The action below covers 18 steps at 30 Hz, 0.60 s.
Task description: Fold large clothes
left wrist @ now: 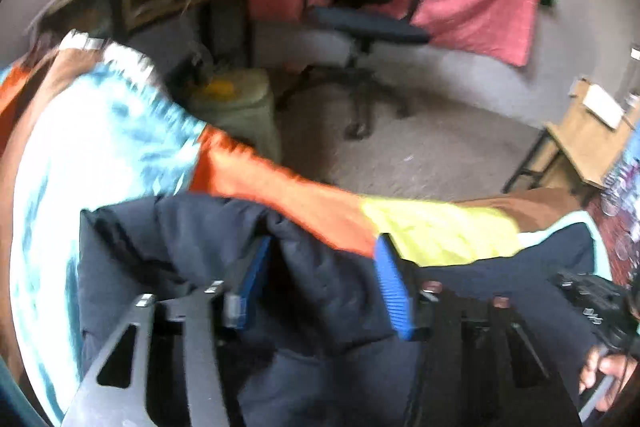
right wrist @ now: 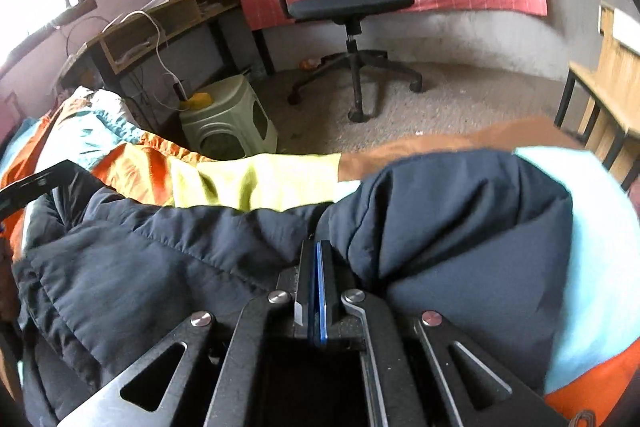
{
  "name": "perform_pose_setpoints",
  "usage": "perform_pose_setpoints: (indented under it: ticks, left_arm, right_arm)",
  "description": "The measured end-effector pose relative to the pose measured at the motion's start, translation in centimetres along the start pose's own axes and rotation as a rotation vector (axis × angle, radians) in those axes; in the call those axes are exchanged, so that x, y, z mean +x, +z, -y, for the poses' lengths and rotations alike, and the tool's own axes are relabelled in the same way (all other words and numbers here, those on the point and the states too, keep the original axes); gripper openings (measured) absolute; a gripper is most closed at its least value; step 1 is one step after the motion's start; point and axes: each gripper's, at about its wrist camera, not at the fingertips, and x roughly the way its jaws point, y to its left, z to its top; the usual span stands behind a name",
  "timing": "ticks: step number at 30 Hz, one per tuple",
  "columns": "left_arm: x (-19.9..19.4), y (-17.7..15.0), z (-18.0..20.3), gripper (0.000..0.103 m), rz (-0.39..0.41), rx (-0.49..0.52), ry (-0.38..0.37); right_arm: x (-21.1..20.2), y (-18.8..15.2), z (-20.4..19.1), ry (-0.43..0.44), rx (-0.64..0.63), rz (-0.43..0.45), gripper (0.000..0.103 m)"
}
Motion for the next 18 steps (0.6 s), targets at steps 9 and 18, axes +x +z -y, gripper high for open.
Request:
perform_pose_setpoints:
  ticks: [9, 18]
  left_arm:
    - [1.4, -2.1, -0.4, 0.037, -0.037, 0.013, 0.073]
    - [-6.5, -4.2, 3.4, 0.037, -0.009, 0.184, -0.395]
  right_arm:
    - [2.0, -0.3, 0.4, 0.028, 0.031, -0.074, 0.0]
    - [-3.2, 0.4, -5.2, 0.287, -0.084, -0.07, 0.007]
